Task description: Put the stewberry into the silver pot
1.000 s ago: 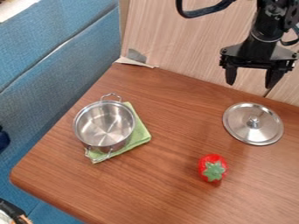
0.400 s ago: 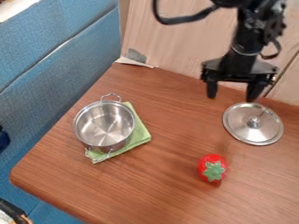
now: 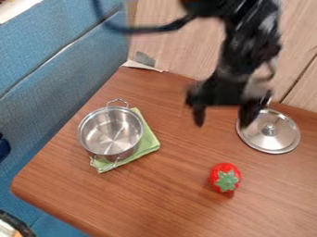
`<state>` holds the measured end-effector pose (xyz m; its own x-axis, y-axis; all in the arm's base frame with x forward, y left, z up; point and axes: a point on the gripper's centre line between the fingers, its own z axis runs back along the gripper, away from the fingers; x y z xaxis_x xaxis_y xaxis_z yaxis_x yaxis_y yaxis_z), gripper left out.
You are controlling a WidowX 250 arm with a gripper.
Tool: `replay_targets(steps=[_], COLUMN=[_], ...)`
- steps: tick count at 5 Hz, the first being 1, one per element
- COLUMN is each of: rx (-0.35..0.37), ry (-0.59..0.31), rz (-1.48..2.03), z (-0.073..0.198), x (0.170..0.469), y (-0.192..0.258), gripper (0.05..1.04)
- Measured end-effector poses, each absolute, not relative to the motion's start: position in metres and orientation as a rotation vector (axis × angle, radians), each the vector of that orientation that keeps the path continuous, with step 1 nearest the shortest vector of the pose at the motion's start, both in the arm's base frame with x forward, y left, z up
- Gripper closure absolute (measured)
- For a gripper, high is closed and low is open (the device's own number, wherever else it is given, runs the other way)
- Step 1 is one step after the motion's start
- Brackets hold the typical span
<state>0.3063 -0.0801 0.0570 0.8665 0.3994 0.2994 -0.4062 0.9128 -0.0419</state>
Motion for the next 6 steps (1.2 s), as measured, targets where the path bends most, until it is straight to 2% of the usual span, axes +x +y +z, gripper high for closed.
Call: replay_targets(steps=[1,2,3,4,5,6], rx=[0.009,-0.065,-0.089,-0.083,-0.049,-0.035], ry=[-0.268,-0.212,-0.203,-0.175,-0.197,-0.191], rz=[0.374,0.308,0.293,0.277,0.286,0.274], z=[0.037,0.012,0.003,-0.010,-0.012,-0.011], x=[0.282,0.276,0.282,0.285,0.289,0.288], y=[-0.090,-0.106,-0.113,-0.116,-0.113,-0.116], gripper=[0.082,0.082,0.082,0.136,0.287,0.287])
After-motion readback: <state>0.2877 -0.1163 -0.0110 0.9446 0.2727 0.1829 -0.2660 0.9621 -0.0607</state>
